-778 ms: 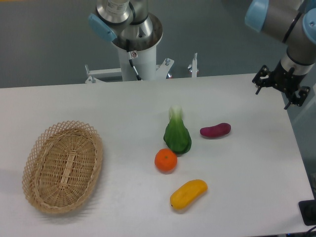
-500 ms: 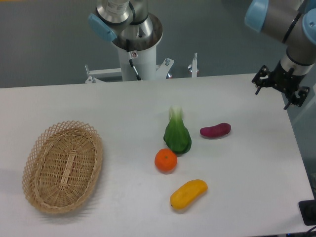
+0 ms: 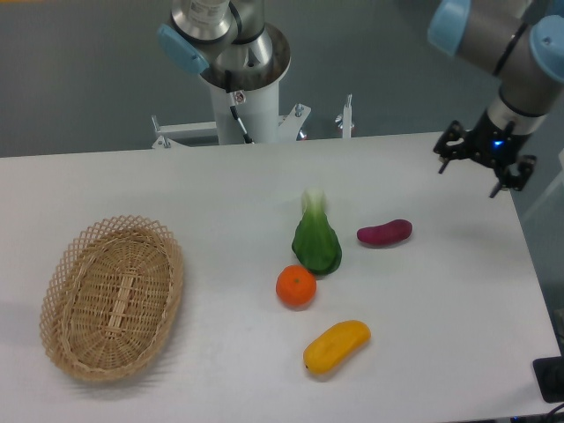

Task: Pick up the sweet potato from the table
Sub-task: 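Move the open gripper over the purple sweet potato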

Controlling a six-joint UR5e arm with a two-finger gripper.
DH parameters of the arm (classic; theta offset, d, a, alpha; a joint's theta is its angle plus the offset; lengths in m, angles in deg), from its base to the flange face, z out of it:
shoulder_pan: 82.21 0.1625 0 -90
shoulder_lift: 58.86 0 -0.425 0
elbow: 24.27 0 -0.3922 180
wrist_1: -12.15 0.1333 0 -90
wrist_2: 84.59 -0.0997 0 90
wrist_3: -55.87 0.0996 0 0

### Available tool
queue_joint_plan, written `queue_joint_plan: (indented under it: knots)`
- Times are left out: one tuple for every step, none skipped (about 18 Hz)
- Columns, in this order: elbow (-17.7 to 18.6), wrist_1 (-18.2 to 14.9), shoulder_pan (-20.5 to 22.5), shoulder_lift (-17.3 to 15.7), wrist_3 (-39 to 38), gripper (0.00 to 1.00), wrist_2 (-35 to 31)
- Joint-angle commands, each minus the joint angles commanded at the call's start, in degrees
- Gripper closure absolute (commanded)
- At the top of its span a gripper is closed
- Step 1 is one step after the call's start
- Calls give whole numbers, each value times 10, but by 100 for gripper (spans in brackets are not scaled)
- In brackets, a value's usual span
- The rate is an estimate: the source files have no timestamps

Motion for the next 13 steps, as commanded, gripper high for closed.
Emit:
queue_joint_plan:
  knots:
    - [15,5,-10,-7,-6,0,0]
    - [30,8,-24,-13,-17,0,0]
    - [43,12,-35,-22,-28,0,0]
    - [55,18,-41,-25,-35,0,0]
    - [63,21,-52,-25,-39,0,0]
    - [68,25,-66,-24,-42,0,0]
    - [72,37,-75,-19,-46,0,-1]
    - [73,49,-81,-12,-46,0,-3]
    - [76,62,-86,-4,-45,0,-3]
    - [75,76,-91,6,-39,0,-4]
    - [77,91,-93,14,-37,0,-6]
    - [78,110,-94,23,-37,0,-6]
    - [77,122,-97,31,-36,0,-6]
